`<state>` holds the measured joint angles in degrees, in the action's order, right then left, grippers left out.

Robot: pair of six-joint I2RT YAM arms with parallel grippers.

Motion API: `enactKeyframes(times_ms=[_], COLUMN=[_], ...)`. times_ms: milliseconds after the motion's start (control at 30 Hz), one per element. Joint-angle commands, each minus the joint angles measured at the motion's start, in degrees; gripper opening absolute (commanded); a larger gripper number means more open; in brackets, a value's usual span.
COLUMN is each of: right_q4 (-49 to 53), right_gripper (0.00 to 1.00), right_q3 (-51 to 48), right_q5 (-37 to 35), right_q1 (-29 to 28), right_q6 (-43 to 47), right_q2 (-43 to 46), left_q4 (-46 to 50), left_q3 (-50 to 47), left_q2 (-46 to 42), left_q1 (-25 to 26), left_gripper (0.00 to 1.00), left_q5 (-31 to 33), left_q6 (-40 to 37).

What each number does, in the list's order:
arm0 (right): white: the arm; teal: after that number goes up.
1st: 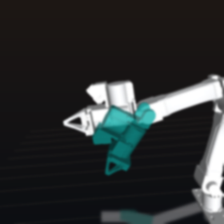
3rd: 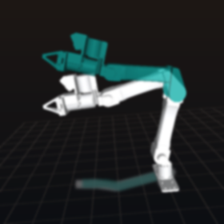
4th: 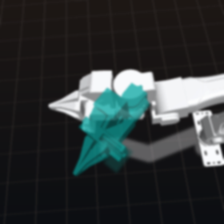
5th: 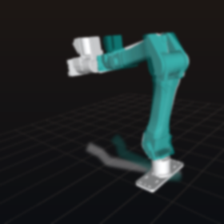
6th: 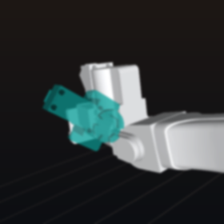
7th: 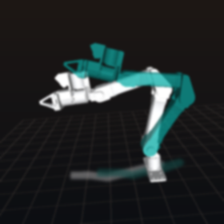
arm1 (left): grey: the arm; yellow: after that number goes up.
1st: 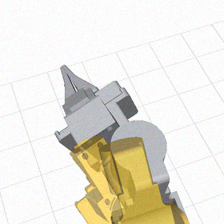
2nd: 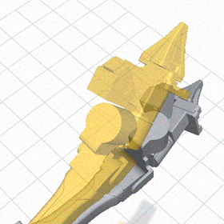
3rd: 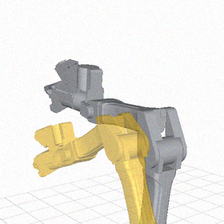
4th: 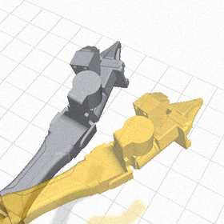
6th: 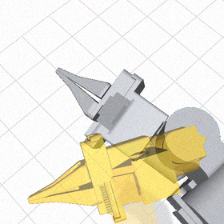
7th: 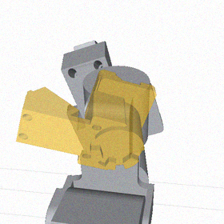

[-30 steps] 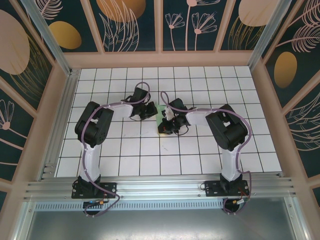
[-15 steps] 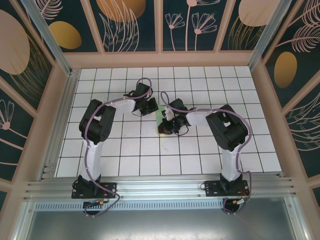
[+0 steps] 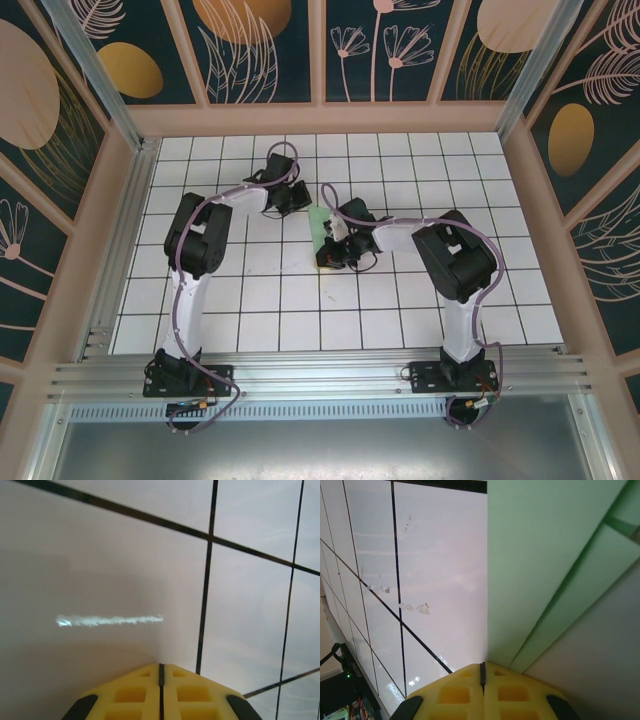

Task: Fold a paper plane with a square sheet of paper (pick it up from the middle)
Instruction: Fold the wing for the fifth time at the center of the table.

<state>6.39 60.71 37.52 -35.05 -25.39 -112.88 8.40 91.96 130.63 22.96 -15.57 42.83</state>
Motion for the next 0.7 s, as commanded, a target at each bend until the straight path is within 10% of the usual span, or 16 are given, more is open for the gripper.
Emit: enactKeyframes(times_ms=[0, 167, 667], right_q4=[11.2, 10.0, 1.1], right_gripper=[0.0, 0.03, 0.79], right_q3=[-4.0, 2.1, 4.2], right_q5=[-6.6, -4.5, -23.6], right_q1=[-2.1, -1.9, 7.6], right_q6=[1.5, 1.9, -5.0], right_q2=[-3.8, 2.8, 25.3], left_q4=[-0.1, 3.8, -2.2], left_q3=[2.6, 6.2, -22.9], left_q2=[-0.7, -7.7, -34.8], left_q1=[-3.4, -4.2, -3.5], left_gripper=[0.11, 0.26, 0.64], left_q5=[4.8, 8.9, 9.9], left_q6=[-2.9, -6.8, -10.5])
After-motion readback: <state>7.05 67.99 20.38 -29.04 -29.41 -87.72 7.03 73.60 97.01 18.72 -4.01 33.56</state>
